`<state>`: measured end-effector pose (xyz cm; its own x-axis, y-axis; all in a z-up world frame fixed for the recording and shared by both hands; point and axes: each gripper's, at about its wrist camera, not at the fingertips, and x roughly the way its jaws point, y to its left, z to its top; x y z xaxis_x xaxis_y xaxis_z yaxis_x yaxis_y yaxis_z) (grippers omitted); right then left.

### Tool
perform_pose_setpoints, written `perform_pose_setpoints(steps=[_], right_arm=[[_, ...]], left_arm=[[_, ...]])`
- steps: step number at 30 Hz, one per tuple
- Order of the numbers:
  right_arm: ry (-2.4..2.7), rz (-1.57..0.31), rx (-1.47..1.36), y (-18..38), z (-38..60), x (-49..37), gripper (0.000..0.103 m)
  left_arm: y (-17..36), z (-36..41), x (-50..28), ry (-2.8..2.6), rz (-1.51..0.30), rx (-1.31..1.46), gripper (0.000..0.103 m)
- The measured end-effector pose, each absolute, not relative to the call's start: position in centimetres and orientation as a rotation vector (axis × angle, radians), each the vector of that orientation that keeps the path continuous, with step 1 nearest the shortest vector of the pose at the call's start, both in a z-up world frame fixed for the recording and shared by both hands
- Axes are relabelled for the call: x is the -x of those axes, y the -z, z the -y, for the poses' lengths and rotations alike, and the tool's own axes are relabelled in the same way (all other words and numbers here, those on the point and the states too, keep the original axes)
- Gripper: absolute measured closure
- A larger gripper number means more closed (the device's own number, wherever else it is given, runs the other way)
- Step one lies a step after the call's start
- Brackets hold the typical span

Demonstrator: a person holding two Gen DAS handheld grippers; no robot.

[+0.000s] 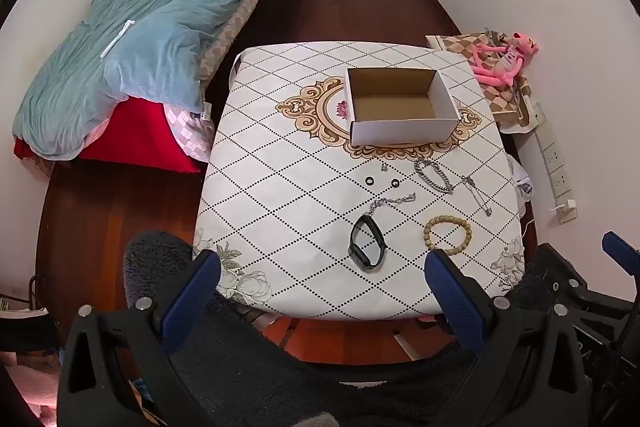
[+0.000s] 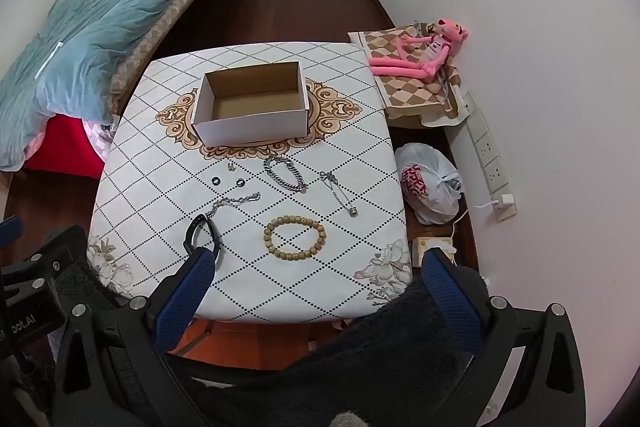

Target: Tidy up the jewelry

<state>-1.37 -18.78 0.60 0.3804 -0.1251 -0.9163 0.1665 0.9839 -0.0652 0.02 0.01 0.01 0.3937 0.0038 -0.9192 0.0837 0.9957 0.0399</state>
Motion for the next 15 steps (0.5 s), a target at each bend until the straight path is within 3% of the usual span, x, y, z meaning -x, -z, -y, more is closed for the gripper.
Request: perform_pose_setpoints(steps=[15], right_arm=[[0.183, -1.165, -0.036, -0.59, 18.62, 1.38, 0.000]], left_arm=[[-0.25, 0.61, -0.53, 0.042, -1.166, -0.089, 0.000]])
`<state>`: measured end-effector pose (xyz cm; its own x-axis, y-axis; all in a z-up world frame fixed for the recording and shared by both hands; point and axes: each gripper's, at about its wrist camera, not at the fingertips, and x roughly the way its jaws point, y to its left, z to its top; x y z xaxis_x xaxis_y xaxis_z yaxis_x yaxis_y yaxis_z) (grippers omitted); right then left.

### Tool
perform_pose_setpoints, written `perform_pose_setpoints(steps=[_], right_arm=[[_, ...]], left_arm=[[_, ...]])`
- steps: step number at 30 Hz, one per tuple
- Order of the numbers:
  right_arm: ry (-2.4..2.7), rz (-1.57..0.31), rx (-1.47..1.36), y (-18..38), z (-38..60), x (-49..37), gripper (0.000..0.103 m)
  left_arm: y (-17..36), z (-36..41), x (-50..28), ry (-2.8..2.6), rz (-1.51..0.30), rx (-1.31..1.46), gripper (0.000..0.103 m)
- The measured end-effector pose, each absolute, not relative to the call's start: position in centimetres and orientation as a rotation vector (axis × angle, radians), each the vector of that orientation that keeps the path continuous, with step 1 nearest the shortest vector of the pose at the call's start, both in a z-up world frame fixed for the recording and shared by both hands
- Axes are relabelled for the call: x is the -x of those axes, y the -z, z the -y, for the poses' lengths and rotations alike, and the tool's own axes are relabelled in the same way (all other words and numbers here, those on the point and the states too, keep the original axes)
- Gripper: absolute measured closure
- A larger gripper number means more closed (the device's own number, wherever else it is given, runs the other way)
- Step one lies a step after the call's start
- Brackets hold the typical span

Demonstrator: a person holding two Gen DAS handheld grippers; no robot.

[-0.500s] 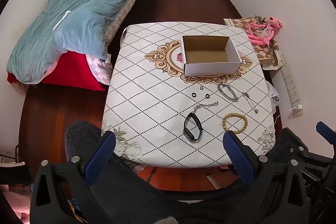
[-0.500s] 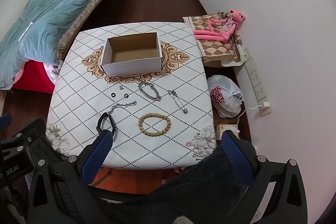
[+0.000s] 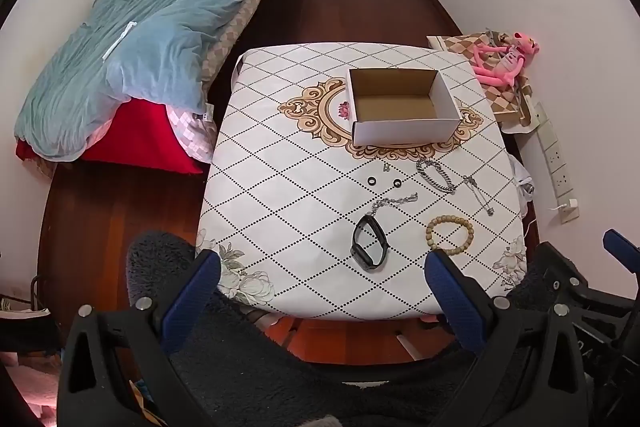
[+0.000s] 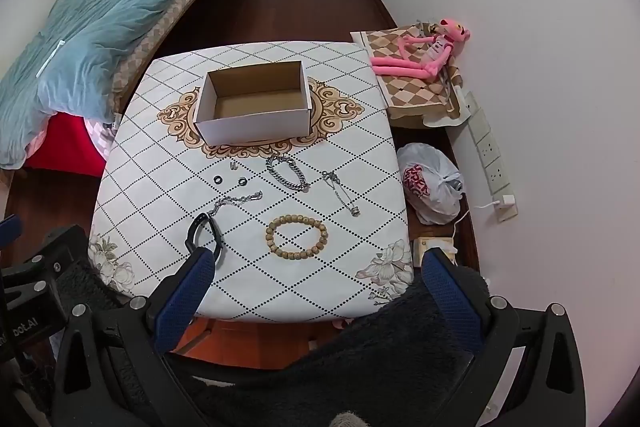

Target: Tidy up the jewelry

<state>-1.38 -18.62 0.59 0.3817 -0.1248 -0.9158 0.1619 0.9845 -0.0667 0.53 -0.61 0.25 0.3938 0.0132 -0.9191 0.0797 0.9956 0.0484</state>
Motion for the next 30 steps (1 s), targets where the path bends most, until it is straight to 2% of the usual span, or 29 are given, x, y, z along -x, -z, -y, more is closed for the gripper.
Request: perform_pose_setpoints(steps=[14, 30], right_arm=[[0.185, -1.155, -0.041, -1.3, 19.2, 1.5, 0.000], [0.193, -1.143, -0.032, -1.6, 19.2, 1.6, 0.000]], left_arm=[[0.3, -1.7, 0.7, 0.057, -1.153, -0.095, 0.000], [-0.4, -0.4, 0.9, 0.051, -1.155, -0.097, 0.000]])
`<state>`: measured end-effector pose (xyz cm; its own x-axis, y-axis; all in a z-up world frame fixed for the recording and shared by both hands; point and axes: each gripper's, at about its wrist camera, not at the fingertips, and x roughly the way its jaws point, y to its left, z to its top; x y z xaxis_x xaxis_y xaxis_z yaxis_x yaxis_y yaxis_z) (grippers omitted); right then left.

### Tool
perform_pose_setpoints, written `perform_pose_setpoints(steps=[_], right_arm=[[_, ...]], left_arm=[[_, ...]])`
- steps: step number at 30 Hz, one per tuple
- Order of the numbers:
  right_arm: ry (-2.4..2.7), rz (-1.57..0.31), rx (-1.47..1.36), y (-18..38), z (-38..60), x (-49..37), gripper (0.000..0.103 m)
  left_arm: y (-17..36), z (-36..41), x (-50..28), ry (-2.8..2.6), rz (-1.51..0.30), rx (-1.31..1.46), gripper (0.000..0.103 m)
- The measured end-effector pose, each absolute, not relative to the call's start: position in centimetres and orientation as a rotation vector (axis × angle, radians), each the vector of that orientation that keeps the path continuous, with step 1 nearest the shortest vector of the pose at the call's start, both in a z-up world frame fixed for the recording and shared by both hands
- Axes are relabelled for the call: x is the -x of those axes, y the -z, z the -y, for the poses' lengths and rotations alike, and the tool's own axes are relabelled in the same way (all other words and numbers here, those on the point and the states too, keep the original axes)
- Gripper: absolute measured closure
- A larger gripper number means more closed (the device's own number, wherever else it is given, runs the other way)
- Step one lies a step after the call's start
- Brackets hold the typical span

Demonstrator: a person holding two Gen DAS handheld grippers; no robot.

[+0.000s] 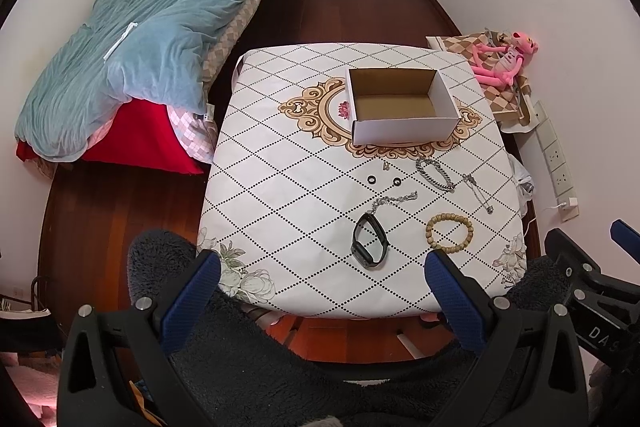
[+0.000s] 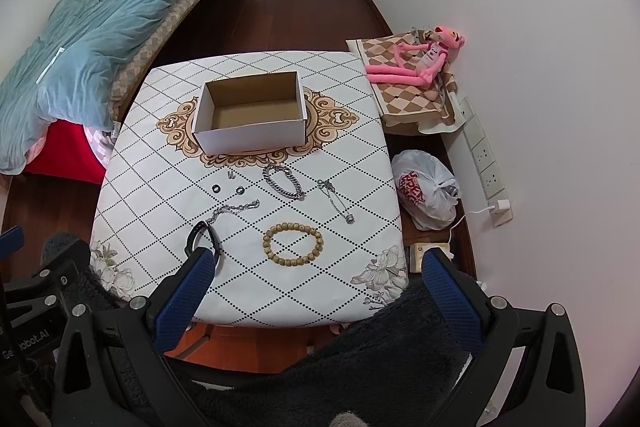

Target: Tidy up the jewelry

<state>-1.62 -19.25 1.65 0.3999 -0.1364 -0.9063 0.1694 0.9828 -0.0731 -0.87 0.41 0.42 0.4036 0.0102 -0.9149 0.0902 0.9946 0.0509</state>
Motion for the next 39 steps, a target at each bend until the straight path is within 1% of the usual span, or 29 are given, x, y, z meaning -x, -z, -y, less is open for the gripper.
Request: perform_pose_setpoints(steps=[39], right_arm=[[0.199, -1.120, -0.040, -2.5, 19.3, 1.2, 0.000]], left_arm=[[-1.1, 0.2, 0.1, 0.053, -1.140, -0.102, 0.000]])
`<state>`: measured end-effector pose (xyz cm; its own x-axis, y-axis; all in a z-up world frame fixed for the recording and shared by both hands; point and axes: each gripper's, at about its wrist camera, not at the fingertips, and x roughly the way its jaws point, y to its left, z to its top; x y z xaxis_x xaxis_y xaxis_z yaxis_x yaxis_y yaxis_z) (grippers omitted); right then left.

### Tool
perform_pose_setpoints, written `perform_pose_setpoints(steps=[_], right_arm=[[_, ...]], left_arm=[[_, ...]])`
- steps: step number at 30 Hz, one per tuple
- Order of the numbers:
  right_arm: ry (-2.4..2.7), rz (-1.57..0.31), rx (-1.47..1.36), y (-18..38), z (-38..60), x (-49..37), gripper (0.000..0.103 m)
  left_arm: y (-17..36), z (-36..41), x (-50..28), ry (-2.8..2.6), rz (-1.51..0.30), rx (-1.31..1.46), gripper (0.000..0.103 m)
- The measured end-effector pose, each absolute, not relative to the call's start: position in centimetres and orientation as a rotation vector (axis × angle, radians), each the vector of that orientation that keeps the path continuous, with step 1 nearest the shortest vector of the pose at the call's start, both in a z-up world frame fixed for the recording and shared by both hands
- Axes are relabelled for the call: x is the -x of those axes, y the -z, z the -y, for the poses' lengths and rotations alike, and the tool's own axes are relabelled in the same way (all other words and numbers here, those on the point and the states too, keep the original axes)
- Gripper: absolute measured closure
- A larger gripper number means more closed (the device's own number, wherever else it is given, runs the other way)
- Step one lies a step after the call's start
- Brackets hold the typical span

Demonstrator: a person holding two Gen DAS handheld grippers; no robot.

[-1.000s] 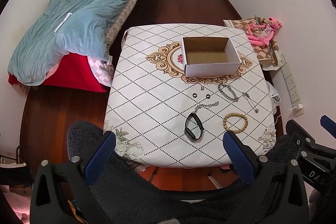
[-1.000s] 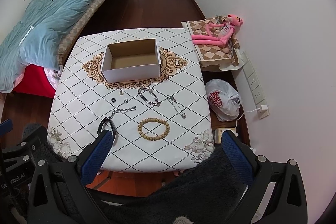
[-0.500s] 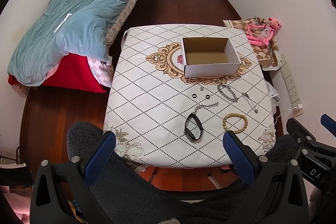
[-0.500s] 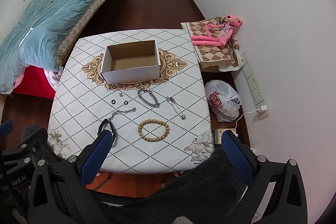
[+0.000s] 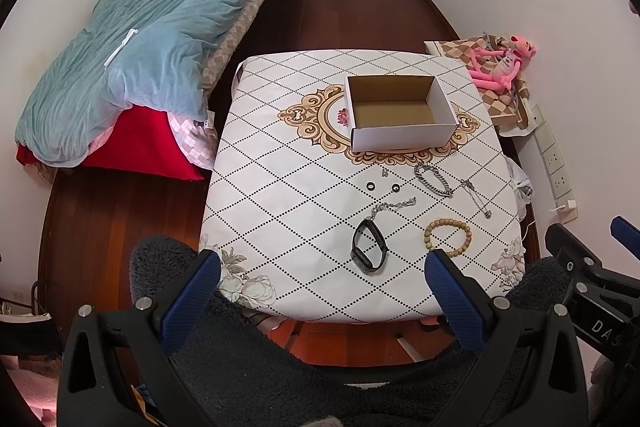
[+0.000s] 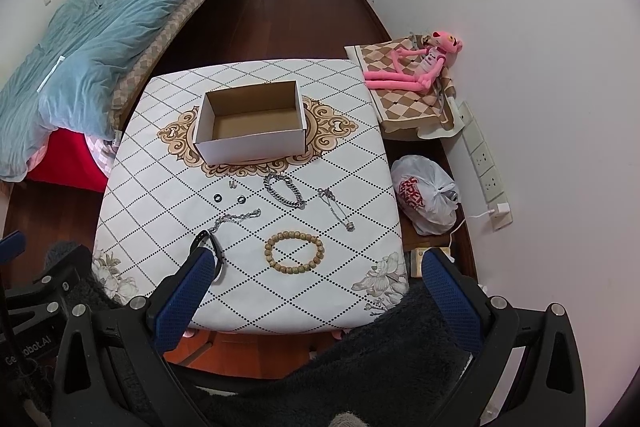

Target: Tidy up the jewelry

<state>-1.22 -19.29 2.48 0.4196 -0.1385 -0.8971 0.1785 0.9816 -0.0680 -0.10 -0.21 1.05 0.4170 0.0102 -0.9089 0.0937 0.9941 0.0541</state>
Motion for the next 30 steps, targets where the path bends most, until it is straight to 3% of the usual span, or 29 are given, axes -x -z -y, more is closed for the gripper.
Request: perform_pose_setpoints(steps=[19, 30], right_arm=[[0.209, -1.113, -0.064, -1.7, 19.7, 1.2, 0.000], [0.291, -1.274, -0.155, 9.5, 24.3, -2.7, 0.001]], left_arm=[[-0.3, -0.1, -0.2, 0.027, -1.121, -0.126, 0.000], [9.2, 1.4, -4.9, 0.005, -1.207, -0.259, 0.000]])
